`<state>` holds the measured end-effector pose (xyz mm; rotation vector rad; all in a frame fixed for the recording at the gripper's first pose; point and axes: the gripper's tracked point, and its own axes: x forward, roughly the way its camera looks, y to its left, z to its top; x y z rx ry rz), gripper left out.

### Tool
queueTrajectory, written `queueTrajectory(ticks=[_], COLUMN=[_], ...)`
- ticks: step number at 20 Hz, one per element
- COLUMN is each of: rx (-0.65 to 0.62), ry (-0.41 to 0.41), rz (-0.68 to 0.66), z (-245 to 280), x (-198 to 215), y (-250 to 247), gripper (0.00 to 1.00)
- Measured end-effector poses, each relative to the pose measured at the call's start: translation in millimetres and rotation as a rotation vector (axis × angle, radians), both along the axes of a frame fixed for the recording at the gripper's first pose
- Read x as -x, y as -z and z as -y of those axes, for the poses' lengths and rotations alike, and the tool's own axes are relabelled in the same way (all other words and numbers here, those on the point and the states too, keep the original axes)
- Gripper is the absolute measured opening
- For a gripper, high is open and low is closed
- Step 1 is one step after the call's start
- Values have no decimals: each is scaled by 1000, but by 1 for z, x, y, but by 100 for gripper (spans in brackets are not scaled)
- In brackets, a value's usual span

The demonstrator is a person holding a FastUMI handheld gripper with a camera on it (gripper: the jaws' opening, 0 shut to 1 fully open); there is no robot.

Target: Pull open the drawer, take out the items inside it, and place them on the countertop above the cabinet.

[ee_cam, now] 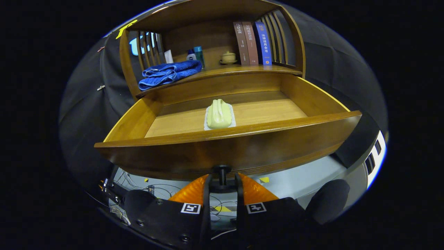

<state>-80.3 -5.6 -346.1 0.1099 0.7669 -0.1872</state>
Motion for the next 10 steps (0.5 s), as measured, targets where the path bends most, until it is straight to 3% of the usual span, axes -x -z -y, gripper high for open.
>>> queueTrajectory(ticks=[3,5,8,10], rx=[1,11,20,3], ry=[9,15,9,-3], rz=[43,108,174,215], z=[-1,-2,-5,-10], x=[2,4,-3,-17], y=[-15,-48,-88,-116], gripper=[50,52,82,87])
